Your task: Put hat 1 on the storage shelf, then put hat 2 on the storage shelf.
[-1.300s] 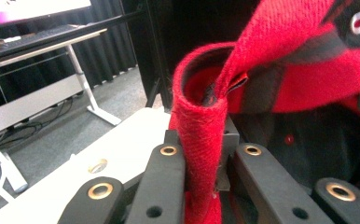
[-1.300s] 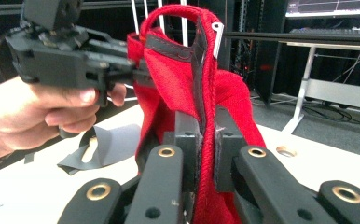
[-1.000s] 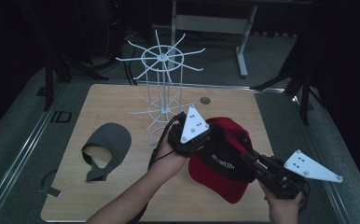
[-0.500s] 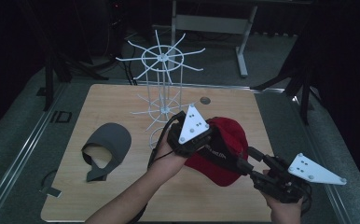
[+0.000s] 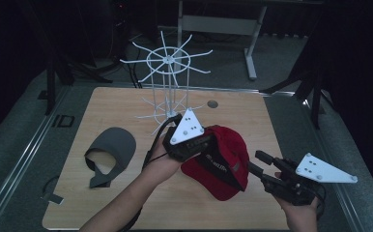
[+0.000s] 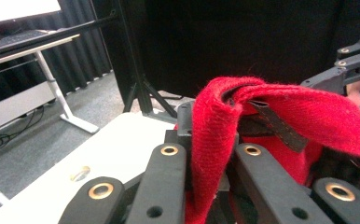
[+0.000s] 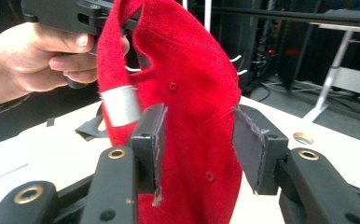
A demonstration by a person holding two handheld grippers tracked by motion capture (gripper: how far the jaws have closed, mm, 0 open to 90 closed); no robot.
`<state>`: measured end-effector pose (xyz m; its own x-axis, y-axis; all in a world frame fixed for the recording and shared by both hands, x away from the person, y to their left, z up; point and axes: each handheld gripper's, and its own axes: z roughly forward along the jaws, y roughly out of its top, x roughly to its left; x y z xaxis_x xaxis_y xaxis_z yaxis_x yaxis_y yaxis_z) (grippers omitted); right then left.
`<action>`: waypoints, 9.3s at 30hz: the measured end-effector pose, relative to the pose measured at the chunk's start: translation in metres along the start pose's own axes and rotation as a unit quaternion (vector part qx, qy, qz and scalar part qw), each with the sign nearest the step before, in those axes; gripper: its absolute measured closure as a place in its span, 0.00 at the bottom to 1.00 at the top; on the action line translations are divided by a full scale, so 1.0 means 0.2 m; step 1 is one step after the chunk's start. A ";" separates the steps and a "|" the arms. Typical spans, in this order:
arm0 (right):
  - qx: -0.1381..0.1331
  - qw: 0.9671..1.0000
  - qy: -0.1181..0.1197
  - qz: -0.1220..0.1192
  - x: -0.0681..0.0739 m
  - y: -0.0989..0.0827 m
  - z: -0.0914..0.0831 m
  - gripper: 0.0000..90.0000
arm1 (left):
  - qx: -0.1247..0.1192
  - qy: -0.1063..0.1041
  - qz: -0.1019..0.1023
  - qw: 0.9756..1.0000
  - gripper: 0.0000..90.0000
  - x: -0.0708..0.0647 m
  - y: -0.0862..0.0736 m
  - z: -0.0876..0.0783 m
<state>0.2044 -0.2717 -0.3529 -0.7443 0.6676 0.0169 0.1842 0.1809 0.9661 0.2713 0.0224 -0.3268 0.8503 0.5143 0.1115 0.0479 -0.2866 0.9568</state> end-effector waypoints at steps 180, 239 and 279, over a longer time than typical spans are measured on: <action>-0.027 0.999 -0.028 0.010 -0.32 0.43 0.40 0.75 | 0.043 0.032 -0.110 0.992 0.17 -0.07 -1.10 -0.39; 0.103 0.980 -0.152 0.081 -0.58 -0.75 0.23 0.32 | 0.051 0.014 -0.111 0.992 0.17 -0.06 -1.16 -0.40; 0.105 0.955 -0.244 0.130 -0.65 -1.00 0.12 0.16 | 0.082 0.094 -0.115 0.985 0.18 0.06 -1.23 -0.56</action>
<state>0.2790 -0.3772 -0.5536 -0.2773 0.9577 0.0773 0.4848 0.0700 0.8718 0.2116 0.1905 -0.5314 0.6951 0.7178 -0.0412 0.3252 -0.2628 0.9084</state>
